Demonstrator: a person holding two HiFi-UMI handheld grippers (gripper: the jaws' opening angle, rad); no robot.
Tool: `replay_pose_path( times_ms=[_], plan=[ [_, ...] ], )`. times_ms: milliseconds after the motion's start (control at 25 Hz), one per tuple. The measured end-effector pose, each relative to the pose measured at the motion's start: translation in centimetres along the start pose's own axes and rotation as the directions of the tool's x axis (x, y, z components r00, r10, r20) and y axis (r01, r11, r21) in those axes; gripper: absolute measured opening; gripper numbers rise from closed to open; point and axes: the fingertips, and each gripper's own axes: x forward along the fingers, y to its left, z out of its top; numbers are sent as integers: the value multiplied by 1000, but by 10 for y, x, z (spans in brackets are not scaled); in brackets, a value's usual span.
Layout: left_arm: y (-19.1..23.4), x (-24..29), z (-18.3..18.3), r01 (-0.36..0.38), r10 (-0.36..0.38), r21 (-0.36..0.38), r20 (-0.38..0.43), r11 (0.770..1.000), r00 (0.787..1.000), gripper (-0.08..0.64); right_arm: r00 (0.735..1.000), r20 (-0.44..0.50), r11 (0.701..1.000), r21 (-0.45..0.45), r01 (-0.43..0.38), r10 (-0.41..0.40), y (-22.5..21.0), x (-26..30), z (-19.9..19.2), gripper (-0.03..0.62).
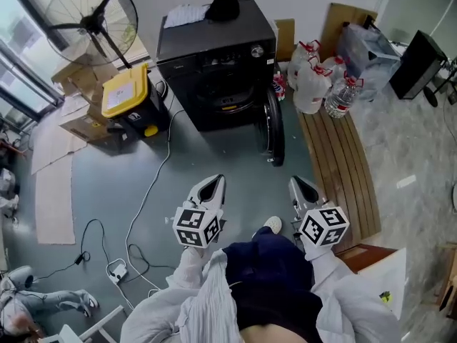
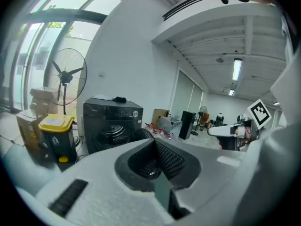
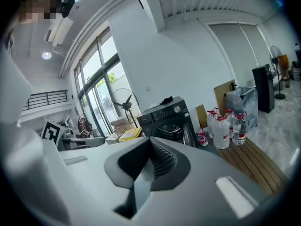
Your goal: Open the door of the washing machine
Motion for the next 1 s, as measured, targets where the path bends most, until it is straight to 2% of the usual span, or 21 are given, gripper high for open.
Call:
replay_pose_path(
  times_ms=[200,440,640,1000],
  plan=[
    [11,-73,-12,-44,45,-33,23,998,999,0,999,-18,995,-95,-31,29,55,-25,-20,12],
    [9,-123,-39,-50,53,-60,35,997,998,0,999,-18,995,-90,-50,49,97,-47,-48,12],
    [9,-145,-56,-61,64,-76,42,995,997,0,999,-5,992,-112,-53,53,115,-58,-56,12],
    [15,-159,-62,-79,83,-59,67,995,994,0,998,-16,993,-104,-61,59,127,-66,-75,12]
  ],
)
